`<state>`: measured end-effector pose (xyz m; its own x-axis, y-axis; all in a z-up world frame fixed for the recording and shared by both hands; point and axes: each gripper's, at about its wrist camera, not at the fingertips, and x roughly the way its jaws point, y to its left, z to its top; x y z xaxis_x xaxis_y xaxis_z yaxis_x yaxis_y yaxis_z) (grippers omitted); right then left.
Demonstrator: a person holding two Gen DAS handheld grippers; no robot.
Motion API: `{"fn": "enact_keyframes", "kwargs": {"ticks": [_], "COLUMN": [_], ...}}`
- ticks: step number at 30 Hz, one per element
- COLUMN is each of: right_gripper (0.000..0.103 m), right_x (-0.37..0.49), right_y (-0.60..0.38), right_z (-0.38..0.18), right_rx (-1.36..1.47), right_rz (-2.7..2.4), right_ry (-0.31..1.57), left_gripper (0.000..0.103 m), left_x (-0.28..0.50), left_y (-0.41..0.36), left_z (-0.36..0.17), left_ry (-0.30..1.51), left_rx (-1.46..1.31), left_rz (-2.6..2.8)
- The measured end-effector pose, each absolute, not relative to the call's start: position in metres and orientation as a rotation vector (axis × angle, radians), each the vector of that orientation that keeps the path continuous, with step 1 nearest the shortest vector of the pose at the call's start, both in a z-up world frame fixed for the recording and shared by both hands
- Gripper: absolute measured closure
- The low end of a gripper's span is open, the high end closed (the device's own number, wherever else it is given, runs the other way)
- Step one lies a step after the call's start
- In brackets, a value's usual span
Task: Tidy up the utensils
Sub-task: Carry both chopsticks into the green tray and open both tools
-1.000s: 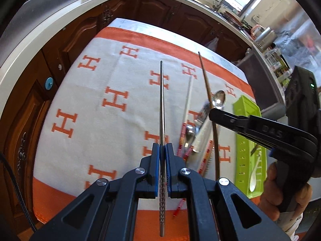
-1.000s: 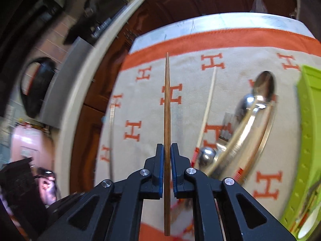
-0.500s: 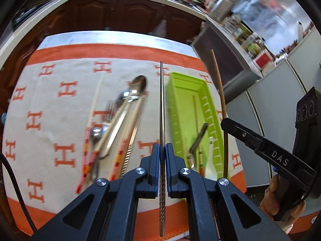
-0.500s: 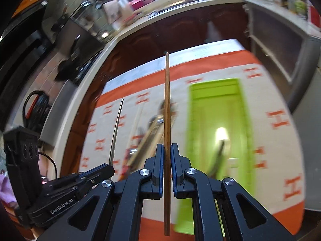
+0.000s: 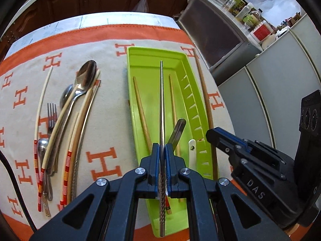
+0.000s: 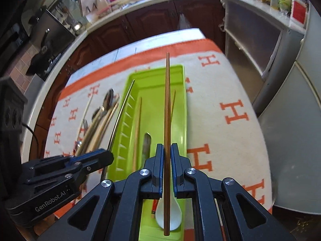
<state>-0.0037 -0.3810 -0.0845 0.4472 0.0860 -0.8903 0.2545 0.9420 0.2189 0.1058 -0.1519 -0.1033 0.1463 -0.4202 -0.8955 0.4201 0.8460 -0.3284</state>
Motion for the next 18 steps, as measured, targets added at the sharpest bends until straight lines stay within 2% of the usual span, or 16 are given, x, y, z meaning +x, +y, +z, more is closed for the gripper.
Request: {"fn": "enact_keyframes", "kwargs": {"ticks": [3, 6, 11, 18], "right_gripper": [0.095, 0.091, 0.091, 0.091], "right_x": [0.007, 0.01, 0.009, -0.004], "right_y": [-0.379, -0.387, -0.388, -0.378], "right_z": [-0.102, -0.108, -0.098, -0.076], "right_rx": [0.387, 0.444, 0.449, 0.46], "right_rz": [-0.107, -0.102, -0.101, -0.091], "right_ry": [1.128, 1.113, 1.075, 1.043], "left_gripper": [0.099, 0.093, 0.092, 0.085], "left_x": [0.107, 0.105, 0.101, 0.093], "left_y": [-0.158, -0.163, -0.162, -0.133], "left_z": [-0.112, -0.111, -0.102, -0.091], "left_ry": [1.299, 1.274, 1.247, 1.229], "left_rx": [-0.003, 0.014, 0.033, 0.022], "left_rz": [-0.608, -0.615, -0.62, -0.605]}}
